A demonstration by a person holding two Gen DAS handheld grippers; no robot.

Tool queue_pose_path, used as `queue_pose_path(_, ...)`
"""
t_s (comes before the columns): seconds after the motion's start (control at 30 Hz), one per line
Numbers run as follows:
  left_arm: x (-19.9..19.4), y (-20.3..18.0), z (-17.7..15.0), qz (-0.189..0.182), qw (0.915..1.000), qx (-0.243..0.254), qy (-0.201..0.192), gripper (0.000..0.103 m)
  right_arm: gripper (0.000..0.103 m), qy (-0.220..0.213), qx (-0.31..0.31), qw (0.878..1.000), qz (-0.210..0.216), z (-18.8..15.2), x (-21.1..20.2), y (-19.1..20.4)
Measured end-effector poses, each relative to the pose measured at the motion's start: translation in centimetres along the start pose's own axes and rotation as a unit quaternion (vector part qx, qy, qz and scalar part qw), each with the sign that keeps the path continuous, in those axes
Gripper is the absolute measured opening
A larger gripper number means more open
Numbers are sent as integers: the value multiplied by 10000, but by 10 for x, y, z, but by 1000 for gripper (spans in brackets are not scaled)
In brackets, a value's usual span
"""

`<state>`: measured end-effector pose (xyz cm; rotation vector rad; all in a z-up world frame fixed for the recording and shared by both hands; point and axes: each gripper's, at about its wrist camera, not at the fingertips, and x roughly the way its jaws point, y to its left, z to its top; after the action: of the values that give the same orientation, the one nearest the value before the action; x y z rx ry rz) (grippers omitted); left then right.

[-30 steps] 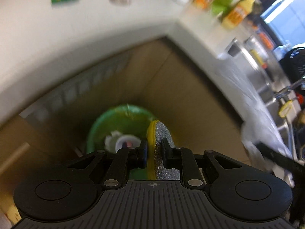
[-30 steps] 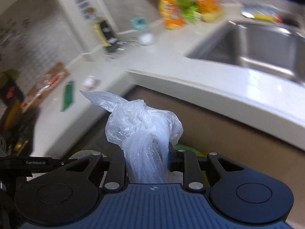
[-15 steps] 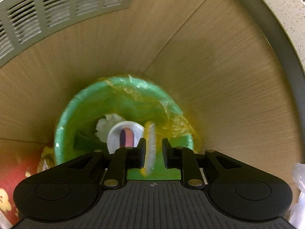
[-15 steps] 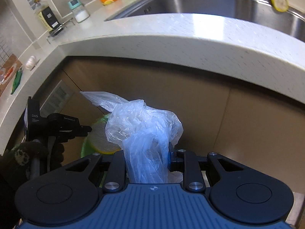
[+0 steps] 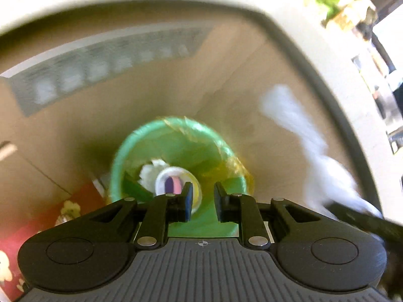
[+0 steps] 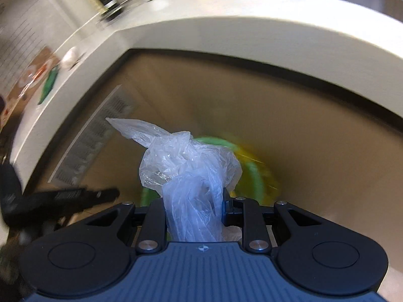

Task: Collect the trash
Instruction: 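Open the left tool to drop the scrubber while the right tool releases the bag, then raise both tools back over the counter toward the green wrapper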

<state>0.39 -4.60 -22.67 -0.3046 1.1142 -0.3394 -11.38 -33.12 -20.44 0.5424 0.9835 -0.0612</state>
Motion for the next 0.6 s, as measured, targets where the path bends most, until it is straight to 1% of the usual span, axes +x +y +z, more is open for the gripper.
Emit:
queue_pose_path(0.07, -23, 8, -1, 22, 9998, -64, -200, 21, 27, 94, -185, 9998, 34, 10, 23, 15)
queue_pose_path(0.13, -44, 14, -3, 37, 9994, -55, -338, 21, 43, 262, -233, 9994, 0, 18, 45, 26)
queue_pose_path(0.2, -58, 19, -5, 77, 9988, -77, -474, 21, 47, 304, -180, 9994, 7, 22, 56, 32)
queue_pose_path(0.33, -78, 35, -7, 43, 9974, -317, -652, 21, 49, 326, -209, 9992, 20, 24, 58, 41)
queue_pose_path(0.47, -82, 44, -3, 36, 9962, -476, -730, 21, 50, 365, -317, 9988, -44, 27, 54, 50)
queue_pose_path(0.6, -98, 45, 12, -25, 9957, -401, -830, 21, 50, 279, -358, 9990, -26, 38, 51, 68)
